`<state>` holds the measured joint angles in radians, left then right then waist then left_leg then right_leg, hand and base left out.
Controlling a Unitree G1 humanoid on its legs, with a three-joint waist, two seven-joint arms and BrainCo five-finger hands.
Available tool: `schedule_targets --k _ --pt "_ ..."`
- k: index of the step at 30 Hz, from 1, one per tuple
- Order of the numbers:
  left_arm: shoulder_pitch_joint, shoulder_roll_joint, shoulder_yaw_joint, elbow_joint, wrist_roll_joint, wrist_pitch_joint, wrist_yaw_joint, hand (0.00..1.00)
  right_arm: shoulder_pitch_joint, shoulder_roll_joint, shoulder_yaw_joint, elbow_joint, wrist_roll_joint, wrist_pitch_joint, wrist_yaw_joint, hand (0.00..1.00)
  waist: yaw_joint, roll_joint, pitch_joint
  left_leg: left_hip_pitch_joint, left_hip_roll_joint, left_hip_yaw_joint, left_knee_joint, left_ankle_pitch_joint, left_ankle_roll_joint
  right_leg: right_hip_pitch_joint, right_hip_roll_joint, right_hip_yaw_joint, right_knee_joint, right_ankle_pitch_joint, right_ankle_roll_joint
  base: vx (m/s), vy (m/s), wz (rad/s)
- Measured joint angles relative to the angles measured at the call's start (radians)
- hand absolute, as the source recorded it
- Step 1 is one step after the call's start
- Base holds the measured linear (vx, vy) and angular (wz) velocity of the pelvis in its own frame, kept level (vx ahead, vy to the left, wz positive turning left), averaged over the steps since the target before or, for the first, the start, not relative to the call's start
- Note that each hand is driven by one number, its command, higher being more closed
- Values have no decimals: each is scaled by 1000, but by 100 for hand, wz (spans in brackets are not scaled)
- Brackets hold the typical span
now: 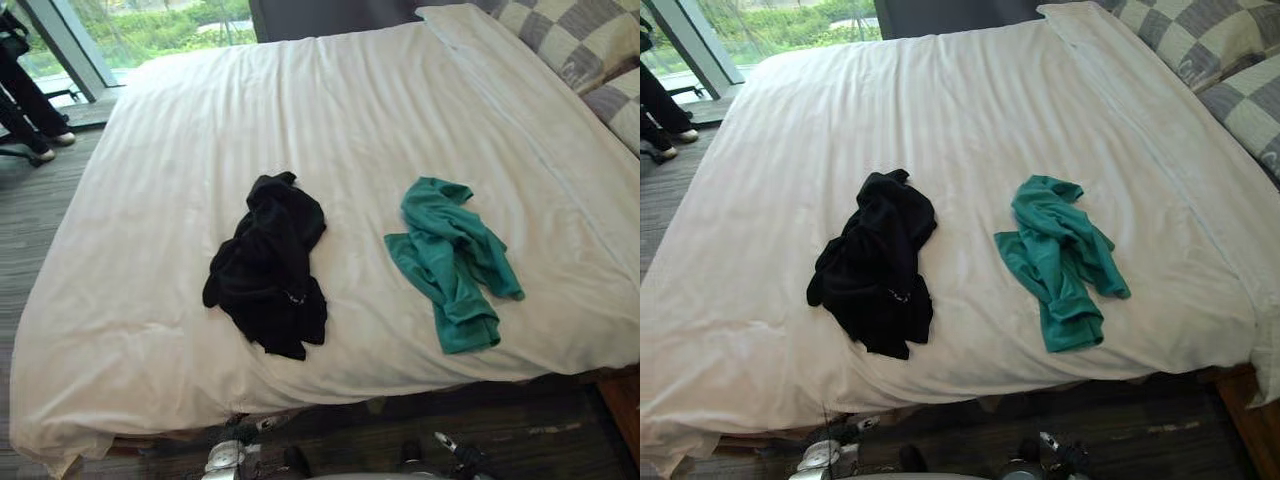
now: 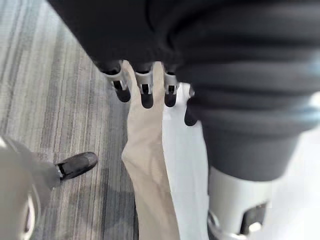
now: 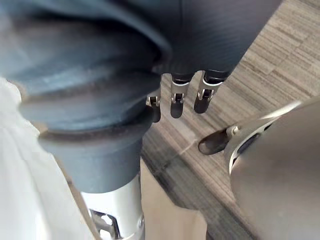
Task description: Tidy the bed and pick cloth on bed and put in laundry
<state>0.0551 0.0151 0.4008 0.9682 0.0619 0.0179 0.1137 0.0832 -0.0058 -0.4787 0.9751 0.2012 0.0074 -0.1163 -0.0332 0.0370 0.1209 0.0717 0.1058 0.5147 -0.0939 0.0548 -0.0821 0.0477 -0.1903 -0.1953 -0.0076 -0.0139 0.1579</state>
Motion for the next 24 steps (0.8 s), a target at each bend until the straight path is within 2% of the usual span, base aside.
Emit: schedule_targets --k 1,2,3,4,6,8,10,12,15,17,18,20,22,24 --pt "8 10 119 18 -37 4 3 0 -9 -3 -60 0 9 0 -3 0 9 1 -1 5 0 -6 0 0 0 10 0 -11 -3 0 0 62 11 14" --pt "10 14 167 25 -50 8 3 0 -11 -5 -87 -1 16 0 -6 0 13 2 -1 7 0 -9 -1 0 0 16 0 -19 -6 0 0 56 -30 22" --pt "12 28 300 33 -100 16 12 0 -10 -17 -167 1 31 1 -14 0 18 2 -4 10 0 -19 -2 0 0 32 2 -31 -17 0 0 22 -37 20" --pt "12 34 355 39 -122 16 19 0 -10 -24 -199 2 33 1 -15 0 20 2 -6 9 0 -19 -2 0 0 36 3 -37 -19 0 -1 18 -56 23" --pt "18 65 560 66 -232 18 31 0 -13 -64 -291 2 34 2 -17 0 20 2 -19 1 1 -24 -8 -1 0 37 4 -50 -23 -3 -4 -17 -48 14" --pt "38 102 714 67 -313 18 45 0 -16 -111 -360 -12 33 3 -34 0 18 -4 -40 -7 1 -27 -9 -1 0 35 5 -53 -30 -4 -3 -29 -45 6" --pt "47 144 786 65 -354 17 48 0 -15 -144 -399 -60 29 4 -60 0 17 -9 -60 -13 2 -37 -9 -1 0 35 6 -60 -31 -6 -2 -32 -56 15" --pt "54 192 790 49 -387 14 63 0 -17 -182 -431 -133 0 6 -85 0 6 -14 -84 -26 2 -50 -9 -1 -1 34 5 -80 -31 -9 -3 -27 -44 24" --pt "57 239 765 -104 -406 3 72 0 -45 -263 -456 -250 -46 0 -109 0 5 -25 -107 -39 1 -59 -9 0 -1 28 5 -86 -29 -13 -9 -35 -29 11" --pt "57 299 666 -302 -401 -32 108 0 -57 -325 -449 -339 -73 -16 -143 0 10 -40 -126 -58 1 -78 -9 7 1 19 6 -104 -27 -13 -9 -1 -32 21" --pt "54 319 643 -337 -395 -42 119 0 -58 -335 -444 -354 -91 -24 -149 0 10 -43 -128 -60 1 -80 -9 10 4 19 7 -106 -27 -13 -9 13 -31 16" --pt "31 425 540 -496 -347 -85 162 0 -62 -387 -386 -415 -143 -48 -170 0 20 -59 -138 -59 -1 -91 -8 14 5 20 6 -106 -24 -11 -5 14 -24 5" --pt "-5 503 468 -554 -302 -115 178 0 -86 -430 -329 -428 -179 -55 -172 0 20 -61 -139 -59 -3 -98 -8 14 5 21 4 -106 -17 -11 -6 20 -6 8" --pt "-61 565 385 -579 -249 -121 181 0 -116 -464 -259 -446 -214 -59 -171 0 20 -60 -139 -59 -4 -98 -4 15 6 20 3 -105 -14 -12 -8 5 0 3"
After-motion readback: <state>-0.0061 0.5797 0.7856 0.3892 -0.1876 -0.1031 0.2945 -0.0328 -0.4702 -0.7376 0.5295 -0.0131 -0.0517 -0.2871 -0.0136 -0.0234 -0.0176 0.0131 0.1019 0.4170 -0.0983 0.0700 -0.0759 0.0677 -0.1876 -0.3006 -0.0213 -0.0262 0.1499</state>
